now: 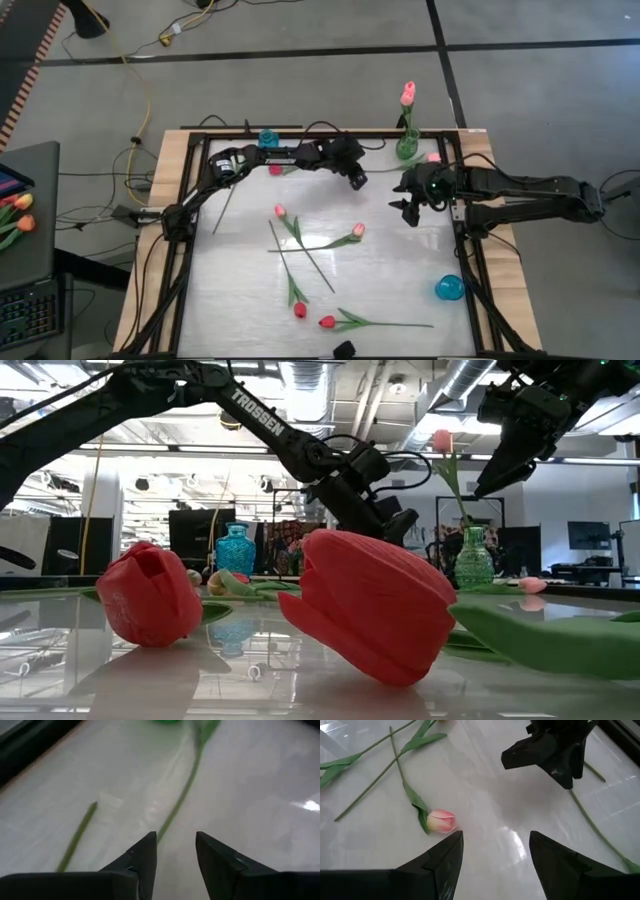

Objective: Sort flowers into vase by color
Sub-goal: Put the pink flower into the green vase

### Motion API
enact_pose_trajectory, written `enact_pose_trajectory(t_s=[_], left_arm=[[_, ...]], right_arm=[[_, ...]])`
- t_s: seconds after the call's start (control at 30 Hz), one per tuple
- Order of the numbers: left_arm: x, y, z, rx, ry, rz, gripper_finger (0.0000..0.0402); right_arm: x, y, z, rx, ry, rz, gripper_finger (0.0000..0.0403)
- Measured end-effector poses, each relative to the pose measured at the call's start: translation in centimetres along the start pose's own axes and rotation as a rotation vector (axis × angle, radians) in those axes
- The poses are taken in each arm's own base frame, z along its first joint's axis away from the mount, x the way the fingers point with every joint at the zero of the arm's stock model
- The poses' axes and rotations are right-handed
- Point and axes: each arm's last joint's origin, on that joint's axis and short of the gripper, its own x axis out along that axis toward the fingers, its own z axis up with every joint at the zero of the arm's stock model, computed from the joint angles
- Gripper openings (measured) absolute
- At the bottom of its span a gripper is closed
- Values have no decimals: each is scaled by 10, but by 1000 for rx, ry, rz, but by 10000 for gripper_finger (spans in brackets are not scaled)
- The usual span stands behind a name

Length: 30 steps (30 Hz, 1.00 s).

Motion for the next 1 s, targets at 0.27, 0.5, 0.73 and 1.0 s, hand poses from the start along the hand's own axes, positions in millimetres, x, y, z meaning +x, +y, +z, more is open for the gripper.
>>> enact_pose_trajectory(t_s=[0.27, 0.5, 0.73, 1.0], left_arm=[[-33, -16, 20, -36, 33, -274, 108], [-123, -37, 38, 116, 151, -87, 107], [-205, -62, 30, 239, 141, 76, 107], [-262, -44, -37, 39, -5, 83, 107]], right_arm=[[0, -4, 1, -19, 0, -18, 255], [26, -3, 3, -50, 77, -30, 255], [69, -14, 21, -58, 69, -98, 255], [115, -49, 36, -78, 195, -155, 255]])
